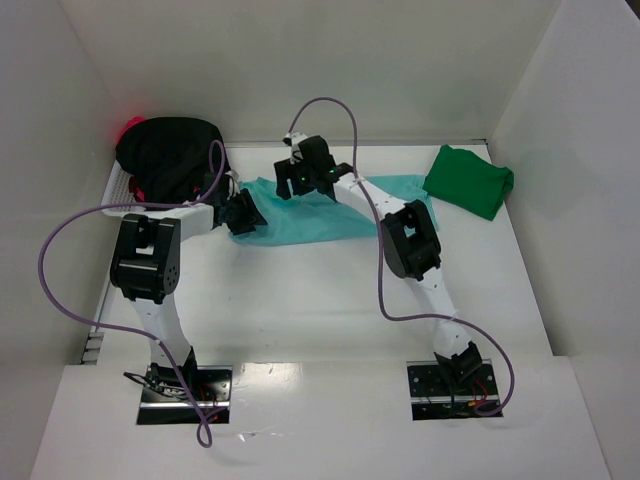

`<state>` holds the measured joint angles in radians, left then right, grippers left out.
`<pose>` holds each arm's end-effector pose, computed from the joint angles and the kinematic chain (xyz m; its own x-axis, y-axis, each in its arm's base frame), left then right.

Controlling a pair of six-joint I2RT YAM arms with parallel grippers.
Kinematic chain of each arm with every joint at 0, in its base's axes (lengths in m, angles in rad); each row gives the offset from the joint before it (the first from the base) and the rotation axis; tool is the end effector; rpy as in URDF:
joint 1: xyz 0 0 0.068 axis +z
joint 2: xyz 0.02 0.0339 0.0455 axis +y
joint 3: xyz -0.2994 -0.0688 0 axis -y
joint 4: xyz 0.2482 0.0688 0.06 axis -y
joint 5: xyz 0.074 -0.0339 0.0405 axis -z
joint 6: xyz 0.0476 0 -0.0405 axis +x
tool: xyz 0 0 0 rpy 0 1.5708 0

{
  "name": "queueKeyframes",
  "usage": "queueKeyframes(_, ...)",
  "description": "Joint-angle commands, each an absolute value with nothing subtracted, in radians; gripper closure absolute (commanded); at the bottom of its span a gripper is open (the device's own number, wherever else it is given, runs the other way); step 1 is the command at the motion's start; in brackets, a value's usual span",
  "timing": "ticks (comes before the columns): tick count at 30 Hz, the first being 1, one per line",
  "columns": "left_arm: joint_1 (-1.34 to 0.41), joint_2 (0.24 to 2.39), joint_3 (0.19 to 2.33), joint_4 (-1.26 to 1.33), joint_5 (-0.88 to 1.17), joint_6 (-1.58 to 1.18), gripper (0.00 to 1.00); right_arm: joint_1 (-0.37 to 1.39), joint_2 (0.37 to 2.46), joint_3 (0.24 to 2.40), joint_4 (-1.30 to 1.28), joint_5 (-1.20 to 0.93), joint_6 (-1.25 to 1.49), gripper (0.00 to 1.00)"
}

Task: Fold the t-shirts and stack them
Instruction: Fold the other side of the tshirt into a rectangle

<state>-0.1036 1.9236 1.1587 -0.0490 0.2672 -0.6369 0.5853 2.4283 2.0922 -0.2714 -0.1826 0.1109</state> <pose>0.4228 -0.0566 0.1787 -0.7479 -0.4989 -0.4379 -0.2049 0.8009 -0.5627 0.4951 0.3385 0.2152 -0.5468 -0.2318 -0.8046 -0.6108 0.7677 0.1939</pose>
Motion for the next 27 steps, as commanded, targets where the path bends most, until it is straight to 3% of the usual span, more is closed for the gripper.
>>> queueKeyframes(1, -0.104, 1.96, 1.175, -0.051, 0.261, -0.64, 0.46, 0.641, 2.45, 2.134, -0.268, -0.088, 0.031, 0.22)
queueKeyframes(13, -0.104, 1.96, 1.175, -0.069, 0.27, -0.63, 0.46, 0.641, 2.517, 2.194, -0.29, 0.017, 0.036, 0.31)
queueKeyframes(19, -0.104, 1.96, 1.175, -0.069, 0.27, -0.63, 0.48, 0.641, 2.537, 2.214, -0.29, 0.074, 0.048, 0.47)
queueKeyframes(24, -0.104, 1.96, 1.175, -0.078, 0.27, -0.621, 0.48, 0.641, 2.559, 2.232, -0.29, 0.119, 0.055, 0.71)
queueKeyframes(27, -0.104, 1.96, 1.169, -0.078, 0.27, -0.621, 0.48, 0.635, 2.559, 2.242, -0.29, 0.165, 0.081, 0.74)
